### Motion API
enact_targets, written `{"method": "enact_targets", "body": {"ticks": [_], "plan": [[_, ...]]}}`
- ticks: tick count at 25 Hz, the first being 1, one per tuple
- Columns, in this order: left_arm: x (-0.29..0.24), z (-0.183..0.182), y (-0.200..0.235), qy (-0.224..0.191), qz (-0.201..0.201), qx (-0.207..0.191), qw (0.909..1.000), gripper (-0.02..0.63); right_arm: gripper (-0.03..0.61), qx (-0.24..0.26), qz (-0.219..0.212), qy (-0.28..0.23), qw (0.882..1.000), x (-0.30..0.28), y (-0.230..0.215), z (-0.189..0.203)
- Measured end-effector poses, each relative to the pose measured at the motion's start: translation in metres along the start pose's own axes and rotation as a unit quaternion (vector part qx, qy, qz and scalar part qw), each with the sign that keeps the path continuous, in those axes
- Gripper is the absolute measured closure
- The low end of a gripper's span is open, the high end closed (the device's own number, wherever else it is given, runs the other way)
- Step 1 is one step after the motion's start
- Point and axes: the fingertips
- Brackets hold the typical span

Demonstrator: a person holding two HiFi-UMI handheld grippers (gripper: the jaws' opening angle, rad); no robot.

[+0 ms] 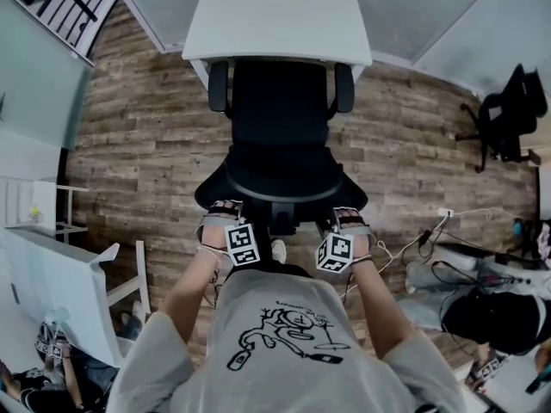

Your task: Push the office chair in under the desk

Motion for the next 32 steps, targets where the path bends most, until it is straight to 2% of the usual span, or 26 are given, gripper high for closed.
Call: {"method": "enact_targets", "body": {"ticks": [18,32], "plan": [[-0.016,-0.004,0.05,-0.003,0.005,-0.009,0.9999,0.5,0.436,-0.004,-0.01,0.002,1.0,-0.024,-0.043,0.0],[-0.018,-0.002,0.071,-0.009,-0.004,-0.012,0.9999,0.492,0.431,-0.015,0.009,0.011,1.0,-0.03,-0.059,-0.006]]}}
Point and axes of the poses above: the fingertips, and each gripper's own axes: x backward along the fingers, y to its left, z out of its underside, and after that the axes turned 14 degrees about x, right-handed
